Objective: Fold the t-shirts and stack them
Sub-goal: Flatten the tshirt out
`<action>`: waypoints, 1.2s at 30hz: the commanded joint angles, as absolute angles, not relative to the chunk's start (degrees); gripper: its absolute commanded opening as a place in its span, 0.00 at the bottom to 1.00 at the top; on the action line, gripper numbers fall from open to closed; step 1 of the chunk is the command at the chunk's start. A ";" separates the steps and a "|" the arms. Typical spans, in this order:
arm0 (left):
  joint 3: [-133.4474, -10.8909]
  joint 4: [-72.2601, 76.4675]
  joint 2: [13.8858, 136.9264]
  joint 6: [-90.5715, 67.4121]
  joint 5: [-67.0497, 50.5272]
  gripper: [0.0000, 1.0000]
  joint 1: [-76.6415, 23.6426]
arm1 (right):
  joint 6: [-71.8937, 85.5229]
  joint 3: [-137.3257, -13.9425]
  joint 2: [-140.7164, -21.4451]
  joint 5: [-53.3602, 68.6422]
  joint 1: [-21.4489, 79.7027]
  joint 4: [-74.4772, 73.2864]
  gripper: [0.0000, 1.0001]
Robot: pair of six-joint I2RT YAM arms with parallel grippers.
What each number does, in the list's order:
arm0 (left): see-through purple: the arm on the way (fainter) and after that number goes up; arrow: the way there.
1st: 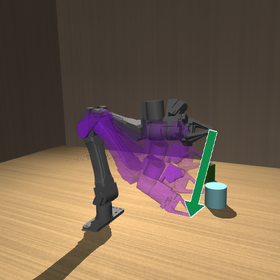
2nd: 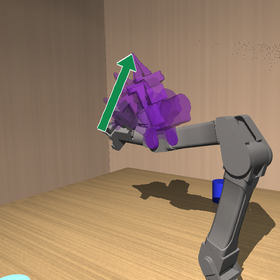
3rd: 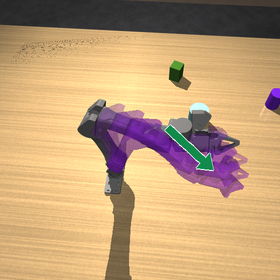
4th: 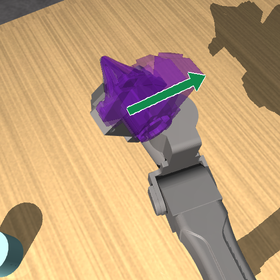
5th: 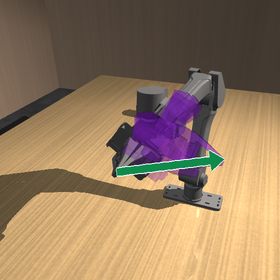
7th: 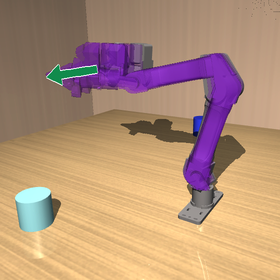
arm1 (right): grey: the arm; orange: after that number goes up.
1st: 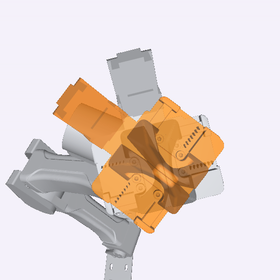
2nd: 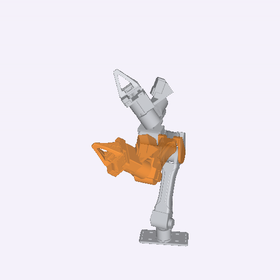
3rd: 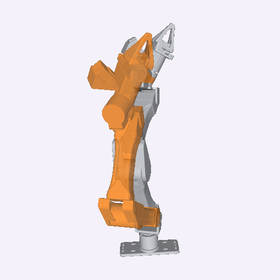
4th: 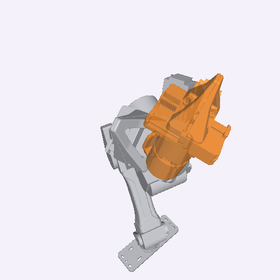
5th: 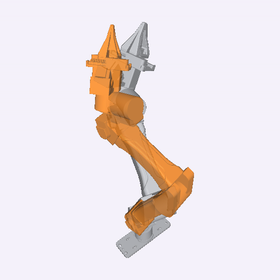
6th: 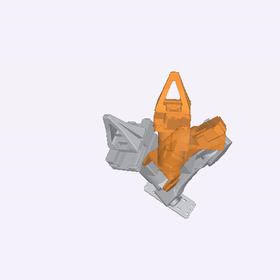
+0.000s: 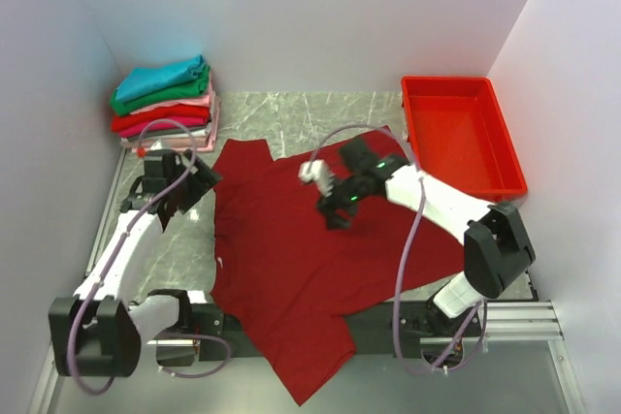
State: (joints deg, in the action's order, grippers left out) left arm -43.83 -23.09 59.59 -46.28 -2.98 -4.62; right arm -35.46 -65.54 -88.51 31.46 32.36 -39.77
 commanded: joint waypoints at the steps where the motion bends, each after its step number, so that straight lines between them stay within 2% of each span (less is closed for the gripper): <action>1: -40.88 -17.24 60.11 -46.49 -12.82 0.86 2.17 | -32.01 -66.69 -90.34 23.23 40.41 -30.25 0.69; 3: -38.95 -16.17 61.96 -46.93 -13.88 0.83 4.56 | -27.80 -69.24 -95.52 17.60 43.50 -28.13 0.68; 7: -36.92 -15.91 64.25 -47.55 -14.59 0.82 5.89 | -23.04 -76.45 -103.52 15.21 44.82 -28.83 0.63; 11: -35.16 -15.56 63.64 -47.46 -13.98 0.82 6.42 | -20.40 -77.61 -107.83 12.66 45.09 -28.39 0.61; 17: -33.93 -16.17 61.61 -47.29 -12.48 0.82 6.50 | -19.34 -77.52 -111.44 11.16 45.09 -29.79 0.51; 20: -33.31 -16.96 61.52 -47.37 -11.87 0.82 6.50 | -18.90 -77.96 -113.11 11.25 45.09 -31.28 0.40; 26: -31.82 -16.52 60.47 -47.46 -12.39 0.82 6.50 | -18.28 -76.91 -111.72 10.29 43.08 -32.16 0.05; 28: -31.82 -16.35 60.64 -47.46 -12.83 0.81 6.59 | -17.93 -76.55 -110.49 9.58 41.84 -32.34 0.00; 33: -31.47 -14.34 62.22 -47.46 -14.93 0.78 6.50 | -17.05 -76.46 -109.25 8.61 35.60 -33.66 0.00; 36: -31.03 -11.09 64.59 -47.64 -18.18 0.71 6.59 | -17.92 -76.73 -109.07 11.67 33.23 -35.68 0.00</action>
